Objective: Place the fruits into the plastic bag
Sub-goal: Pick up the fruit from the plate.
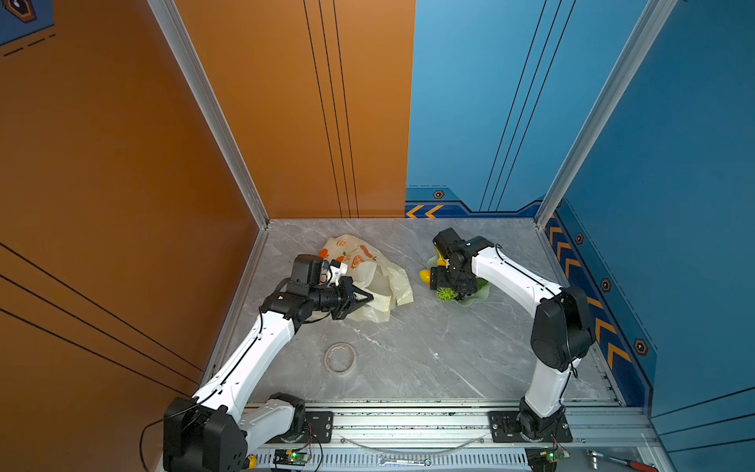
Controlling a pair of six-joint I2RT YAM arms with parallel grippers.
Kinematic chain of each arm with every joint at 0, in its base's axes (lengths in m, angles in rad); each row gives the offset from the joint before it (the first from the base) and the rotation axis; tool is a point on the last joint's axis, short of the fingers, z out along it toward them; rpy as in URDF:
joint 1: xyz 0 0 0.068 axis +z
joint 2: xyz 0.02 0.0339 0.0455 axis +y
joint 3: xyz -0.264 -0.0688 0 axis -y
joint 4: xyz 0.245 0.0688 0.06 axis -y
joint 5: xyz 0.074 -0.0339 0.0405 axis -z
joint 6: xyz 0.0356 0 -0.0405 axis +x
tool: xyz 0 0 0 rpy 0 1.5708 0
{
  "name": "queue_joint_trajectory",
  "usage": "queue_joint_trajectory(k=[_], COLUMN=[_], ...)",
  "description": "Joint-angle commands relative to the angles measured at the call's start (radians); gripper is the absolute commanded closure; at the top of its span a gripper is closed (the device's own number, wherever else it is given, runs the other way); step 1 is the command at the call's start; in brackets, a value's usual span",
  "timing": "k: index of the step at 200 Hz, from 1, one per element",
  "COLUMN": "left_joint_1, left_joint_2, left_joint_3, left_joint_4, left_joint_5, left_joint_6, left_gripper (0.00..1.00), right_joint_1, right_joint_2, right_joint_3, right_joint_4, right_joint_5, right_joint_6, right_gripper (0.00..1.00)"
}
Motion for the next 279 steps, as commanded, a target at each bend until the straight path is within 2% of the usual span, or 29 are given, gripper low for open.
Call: queue_joint_trajectory(k=[1, 34, 95, 152, 239, 279], left_joint_1=[0.007, 0.015, 0.026, 0.041, 0.043, 0.042], left_joint_2=[0.003, 0.005, 0.011, 0.01, 0.004, 0.005], left_joint_3=[0.026, 0.029, 0.031, 0.033, 0.029, 0.035], left_joint_4=[-0.025, -0.033, -0.034, -0.044, -0.045, -0.044], left_joint_5=[0.015, 0.02, 0.033, 0.049, 0.051, 0.05], left_joint_6=[0.027, 0.033, 0.037, 0.049, 0.052, 0.053], left_gripper=[1.0, 1.0, 1.0, 1.0, 1.0, 1.0], right_joint_1=[-0.012, -0.025, -0.039, -0.041, -0.047, -0.073], right_joint_2=[0.014, 0.029, 0.048, 0.032, -0.064, -0.139], right_joint_3=[-0.024, -0.034, -0.041, -0.047, -0.066, -0.066], right_joint_4=[0.027, 0.046, 0.075, 0.077, 0.068, 0.058], right_joint_5=[-0.004, -0.004, -0.013, -0.017, -0.016, -0.067], right_joint_6=[-0.011, 0.0, 0.02, 0.03, 0.049, 0.073], right_gripper=[0.12, 0.16, 0.17, 0.32, 0.33, 0.33])
